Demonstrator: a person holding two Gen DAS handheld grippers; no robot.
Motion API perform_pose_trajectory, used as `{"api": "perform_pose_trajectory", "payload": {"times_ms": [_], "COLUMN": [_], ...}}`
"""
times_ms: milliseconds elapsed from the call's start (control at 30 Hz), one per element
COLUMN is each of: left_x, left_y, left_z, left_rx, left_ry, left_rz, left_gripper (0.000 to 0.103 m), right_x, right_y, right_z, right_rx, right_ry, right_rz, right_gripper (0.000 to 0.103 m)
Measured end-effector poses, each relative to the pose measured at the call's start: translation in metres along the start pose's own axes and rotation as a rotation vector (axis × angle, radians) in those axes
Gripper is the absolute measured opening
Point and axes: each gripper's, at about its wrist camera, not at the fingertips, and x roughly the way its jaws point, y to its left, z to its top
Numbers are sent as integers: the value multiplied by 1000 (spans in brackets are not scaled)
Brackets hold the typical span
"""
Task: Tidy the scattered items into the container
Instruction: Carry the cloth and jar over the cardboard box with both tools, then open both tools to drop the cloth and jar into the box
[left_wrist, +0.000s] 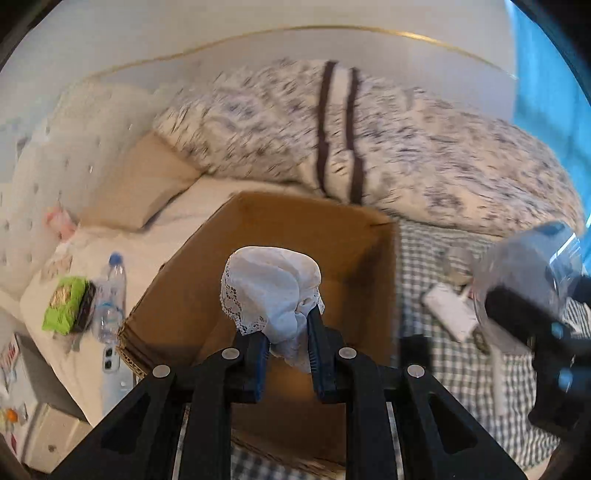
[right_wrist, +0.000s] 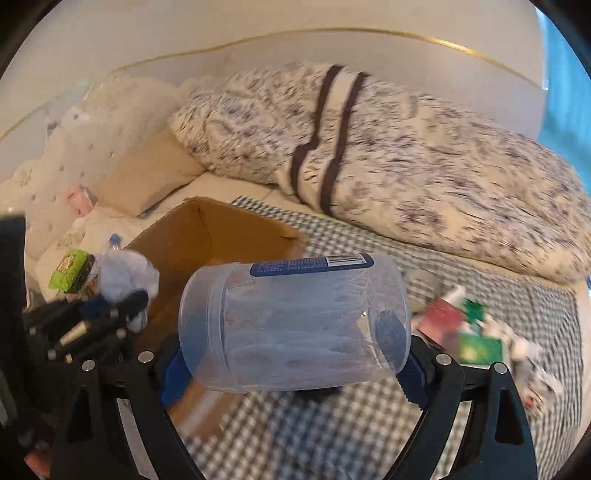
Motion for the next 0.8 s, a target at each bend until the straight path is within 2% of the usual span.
{"api": "perform_pose_trajectory", "payload": {"times_ms": [133,233,267,300,333,367,400,500,633,700,800], "left_x": [26,36,37,38,39,40,40,39,38,33,24], "left_y": [18,17,15,13,10,9,8,7,4,3,5], "left_z": [-3,1,1,2,2,2,1,3,6,6,6], "left_rx": [-29,-44,-35,-25,-17,-18,-24,-36,-31,-35,-50], "left_ry": [49,53,49,46,43,37,25,8,15,9,3], "left_rz": [2,-11,-9,-3,10,28,48,54,63,73,79], "left_gripper": [19,35,48,66,76,95,103,103,103,103,103], "right_x": [50,73,77,82,87,88,89,84,71,61,50], "right_y": [21,28,29,29,30,32,33,29,16,13,17], "right_z": [18,24,25,26,26,25,25,25,29,32,40], "right_rx": [-34,-32,-32,-36,-44,-53,-62,-48,4,7,0], "right_ry": [60,82,88,95,102,109,107,81,40,20,-6], "right_rz": [-17,3,11,13,6,-9,-24,-39,-13,21,27], "right_gripper": [90,90,90,90,94,98,98,98,99,99,100]}}
